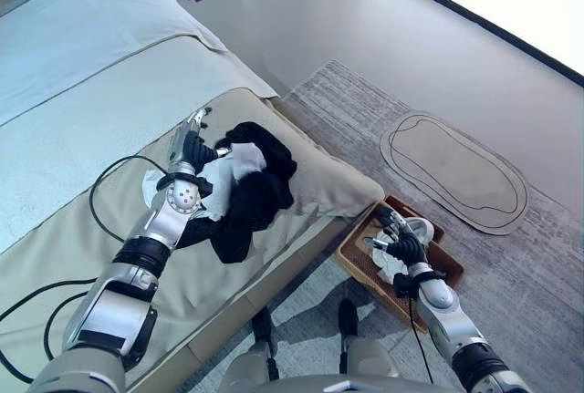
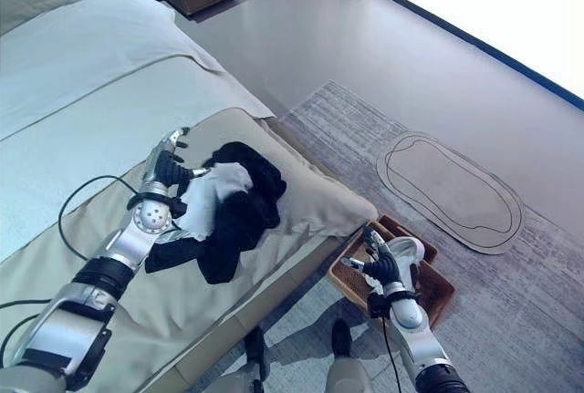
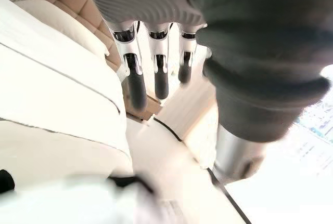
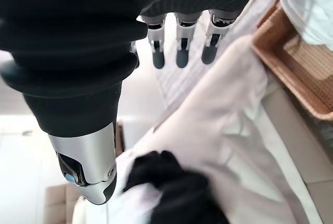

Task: Pick up clothes into the bucket

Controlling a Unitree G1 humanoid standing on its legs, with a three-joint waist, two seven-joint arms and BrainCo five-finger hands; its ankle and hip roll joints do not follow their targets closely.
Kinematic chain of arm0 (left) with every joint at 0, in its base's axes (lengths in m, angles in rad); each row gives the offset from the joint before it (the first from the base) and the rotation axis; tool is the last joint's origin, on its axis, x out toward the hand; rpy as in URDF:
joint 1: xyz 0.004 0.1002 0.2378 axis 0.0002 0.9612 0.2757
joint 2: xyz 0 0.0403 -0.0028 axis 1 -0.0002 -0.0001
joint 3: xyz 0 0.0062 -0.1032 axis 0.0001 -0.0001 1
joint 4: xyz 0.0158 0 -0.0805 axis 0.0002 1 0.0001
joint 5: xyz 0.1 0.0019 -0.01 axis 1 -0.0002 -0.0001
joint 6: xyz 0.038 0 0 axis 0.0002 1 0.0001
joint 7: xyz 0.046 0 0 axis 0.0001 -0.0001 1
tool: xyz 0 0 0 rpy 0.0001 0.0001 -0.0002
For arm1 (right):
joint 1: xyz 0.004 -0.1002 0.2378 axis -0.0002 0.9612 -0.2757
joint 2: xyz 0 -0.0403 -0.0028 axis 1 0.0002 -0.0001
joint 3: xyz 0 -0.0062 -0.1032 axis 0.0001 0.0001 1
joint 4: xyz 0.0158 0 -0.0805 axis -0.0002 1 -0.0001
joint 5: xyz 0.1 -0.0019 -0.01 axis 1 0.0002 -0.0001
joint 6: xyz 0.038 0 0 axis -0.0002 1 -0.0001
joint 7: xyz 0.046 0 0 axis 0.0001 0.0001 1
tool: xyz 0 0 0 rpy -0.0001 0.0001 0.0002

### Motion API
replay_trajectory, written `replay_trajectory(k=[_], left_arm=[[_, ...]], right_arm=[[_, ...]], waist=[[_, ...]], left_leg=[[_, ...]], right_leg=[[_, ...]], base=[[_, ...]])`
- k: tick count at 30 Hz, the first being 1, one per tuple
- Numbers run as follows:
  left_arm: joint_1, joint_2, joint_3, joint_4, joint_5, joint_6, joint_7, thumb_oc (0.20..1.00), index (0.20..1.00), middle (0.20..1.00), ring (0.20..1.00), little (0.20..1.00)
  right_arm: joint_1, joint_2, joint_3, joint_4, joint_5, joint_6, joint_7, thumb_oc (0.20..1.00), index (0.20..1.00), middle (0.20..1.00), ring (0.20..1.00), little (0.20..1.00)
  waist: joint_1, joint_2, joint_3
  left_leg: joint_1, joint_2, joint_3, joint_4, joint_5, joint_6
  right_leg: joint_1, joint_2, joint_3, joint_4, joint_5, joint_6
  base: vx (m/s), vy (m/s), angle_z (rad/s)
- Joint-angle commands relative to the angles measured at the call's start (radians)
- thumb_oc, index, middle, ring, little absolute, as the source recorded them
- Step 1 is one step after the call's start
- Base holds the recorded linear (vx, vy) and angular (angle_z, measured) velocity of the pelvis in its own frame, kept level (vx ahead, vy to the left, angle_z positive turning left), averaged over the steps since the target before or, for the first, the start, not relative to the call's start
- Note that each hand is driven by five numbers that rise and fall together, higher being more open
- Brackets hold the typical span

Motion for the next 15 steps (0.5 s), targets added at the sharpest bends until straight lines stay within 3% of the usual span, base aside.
replay_trajectory(k=[1,7,15], left_arm=[[-0.081,0.03,0.082,0.044,0.008,-0.032,0.04,1.0,1.0,1.0,1.0,1.0],[-0.025,0.051,0.121,0.062,0.028,-0.015,0.059,1.0,1.0,1.0,1.0,1.0],[0.113,0.015,0.198,-0.015,0.024,-0.031,0.076,1.0,1.0,1.0,1.0,1.0]], right_arm=[[-0.022,-0.005,-0.021,-0.058,0.005,-0.04,-0.007,1.0,1.0,1.0,1.0,1.0],[-0.015,-0.002,-0.021,-0.061,0.003,-0.04,-0.005,1.0,1.0,1.0,1.0,1.0],[-0.016,0.002,-0.039,-0.074,0.001,-0.043,-0.012,1.0,1.0,1.0,1.0,1.0]], waist=[[0.004,-0.031,-0.015],[0.012,-0.031,-0.011],[0.03,-0.035,0.004]], left_leg=[[-0.001,-0.025,-0.018,0.056,-0.085,0.032],[-0.001,-0.024,-0.015,0.062,-0.089,0.031],[-0.013,-0.024,-0.02,0.075,-0.093,0.032]], right_leg=[[-0.05,-0.047,0.012,0.055,0.034,0.043],[-0.049,-0.047,0.007,0.056,0.033,0.043],[-0.053,-0.048,0.0,0.06,0.031,0.04]], base=[[0.0,0.0,0.0],[0.0,0.0,0.0],[0.0,0.0,0.0]])
